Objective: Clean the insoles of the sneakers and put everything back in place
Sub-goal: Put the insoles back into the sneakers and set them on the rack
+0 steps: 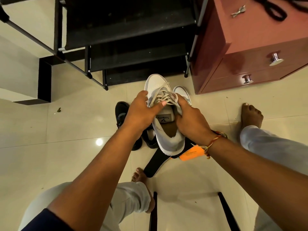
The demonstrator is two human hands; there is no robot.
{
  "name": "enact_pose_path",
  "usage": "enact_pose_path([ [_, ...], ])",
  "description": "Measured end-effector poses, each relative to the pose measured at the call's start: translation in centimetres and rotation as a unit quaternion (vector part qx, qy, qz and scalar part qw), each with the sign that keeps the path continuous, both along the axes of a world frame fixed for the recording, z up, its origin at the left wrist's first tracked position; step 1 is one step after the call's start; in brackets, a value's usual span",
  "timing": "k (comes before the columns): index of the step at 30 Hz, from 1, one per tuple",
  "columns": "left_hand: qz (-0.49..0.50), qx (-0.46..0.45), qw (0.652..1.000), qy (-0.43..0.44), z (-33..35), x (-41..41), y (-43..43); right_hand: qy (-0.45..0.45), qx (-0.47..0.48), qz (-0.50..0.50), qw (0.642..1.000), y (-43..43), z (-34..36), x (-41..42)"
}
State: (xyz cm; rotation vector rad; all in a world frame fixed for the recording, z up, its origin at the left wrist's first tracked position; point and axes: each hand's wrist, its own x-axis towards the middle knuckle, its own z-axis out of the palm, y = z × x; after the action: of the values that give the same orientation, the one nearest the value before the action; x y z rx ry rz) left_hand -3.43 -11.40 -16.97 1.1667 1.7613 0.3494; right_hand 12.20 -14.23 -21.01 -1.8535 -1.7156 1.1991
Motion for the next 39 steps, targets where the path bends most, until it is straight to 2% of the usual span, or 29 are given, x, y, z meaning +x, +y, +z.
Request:
enact_pose_path([
  [3,-0.02,-0.02,0.999,0.022,-0.7,0.5,-0.7,0.013,-0.02,-0.01,1.0,0.1,-0.4,0.2],
  [5,-0.051,0.017,0.995,0.089,-1.1,0.7,-1.1,0.042,-0.028,-0.024,0.998,0.2,-0.7,0.3],
  [8,-0.078,0.089,0.983,0.141,-1.1,1.0,-1.7,0.137,-0.05,-0.047,0.988,0.4,-0.8,-0.1],
  [12,-0.105,0.127,0.971,0.176,-1.2,1.2,-2.3,0.225,-0.103,-0.12,0.961,1.4,-0.9,-0.5],
  [15,-0.144,0.131,0.957,0.216,-1.4,1.5,-2.6,0.207,-0.05,-0.181,0.96,1.5,-0.7,-0.7],
  [17,-0.185,0.137,0.943,0.239,-1.4,1.7,-3.0,0.208,-0.02,-0.184,0.96,1.2,-0.9,-0.7],
  [25,-0.264,0.213,0.901,0.271,-1.1,2.6,-3.8,0.244,-0.055,-0.264,0.932,1.2,-1.4,-0.5],
  [32,-0.301,0.205,0.883,0.296,-1.3,3.0,-4.0,0.234,-0.101,-0.31,0.916,1.8,-0.1,-0.6],
  [36,-0.282,0.146,0.896,0.31,-2.0,2.3,-3.6,0.363,-0.093,-0.32,0.87,2.6,1.8,-0.4],
  [39,-0.238,0.094,0.919,0.299,-2.6,1.4,-2.9,0.43,-0.057,-0.284,0.855,2.9,2.5,-0.1],
])
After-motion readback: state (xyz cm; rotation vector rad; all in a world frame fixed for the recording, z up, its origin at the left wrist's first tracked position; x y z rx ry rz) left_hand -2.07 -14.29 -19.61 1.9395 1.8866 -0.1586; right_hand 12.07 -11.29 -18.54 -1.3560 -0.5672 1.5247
